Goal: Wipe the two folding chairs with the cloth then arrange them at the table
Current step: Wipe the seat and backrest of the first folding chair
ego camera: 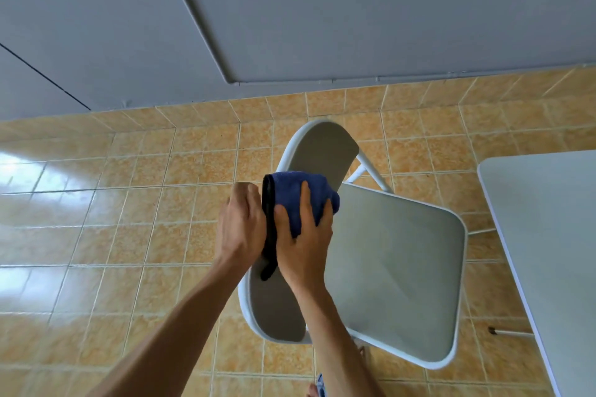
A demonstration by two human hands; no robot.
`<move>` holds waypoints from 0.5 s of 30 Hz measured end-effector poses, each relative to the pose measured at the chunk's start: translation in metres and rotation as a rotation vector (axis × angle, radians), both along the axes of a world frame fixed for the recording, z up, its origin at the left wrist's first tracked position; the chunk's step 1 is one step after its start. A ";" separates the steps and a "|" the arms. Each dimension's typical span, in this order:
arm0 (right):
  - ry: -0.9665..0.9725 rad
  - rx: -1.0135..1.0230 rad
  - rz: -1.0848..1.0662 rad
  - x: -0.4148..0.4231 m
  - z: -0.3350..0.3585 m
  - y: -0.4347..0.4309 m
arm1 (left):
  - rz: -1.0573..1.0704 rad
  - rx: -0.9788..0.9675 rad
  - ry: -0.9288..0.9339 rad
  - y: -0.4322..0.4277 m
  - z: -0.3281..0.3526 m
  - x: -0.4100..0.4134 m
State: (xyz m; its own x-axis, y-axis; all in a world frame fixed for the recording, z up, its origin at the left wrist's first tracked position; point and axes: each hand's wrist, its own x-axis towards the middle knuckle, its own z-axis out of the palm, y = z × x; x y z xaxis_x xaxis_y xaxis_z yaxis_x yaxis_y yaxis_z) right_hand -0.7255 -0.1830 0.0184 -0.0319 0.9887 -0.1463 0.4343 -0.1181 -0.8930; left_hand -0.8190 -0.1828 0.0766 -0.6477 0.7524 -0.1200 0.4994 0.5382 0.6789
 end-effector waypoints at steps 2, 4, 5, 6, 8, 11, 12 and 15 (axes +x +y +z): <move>-0.035 0.041 0.024 -0.006 -0.011 0.000 | -0.065 0.008 0.027 0.019 -0.006 0.000; -0.063 0.085 -0.030 -0.006 -0.023 0.009 | -0.139 -0.020 0.060 0.029 -0.014 0.003; -0.058 0.091 -0.078 -0.003 -0.032 0.018 | -0.164 -0.029 0.080 0.029 -0.018 0.004; -0.050 0.052 -0.140 0.001 -0.044 0.032 | -0.180 -0.034 0.100 0.029 -0.021 0.004; 0.006 -0.200 -0.306 0.011 -0.070 0.069 | -0.161 -0.036 0.097 0.027 -0.024 0.001; 0.074 -0.424 -0.422 0.017 -0.078 0.090 | -0.117 -0.050 0.081 0.030 -0.026 0.000; 0.052 -0.330 -0.403 0.011 -0.067 0.081 | -0.117 -0.053 0.088 0.031 -0.026 0.001; 0.100 0.083 -0.270 -0.015 -0.029 0.047 | -0.094 -0.066 0.073 0.030 -0.024 0.001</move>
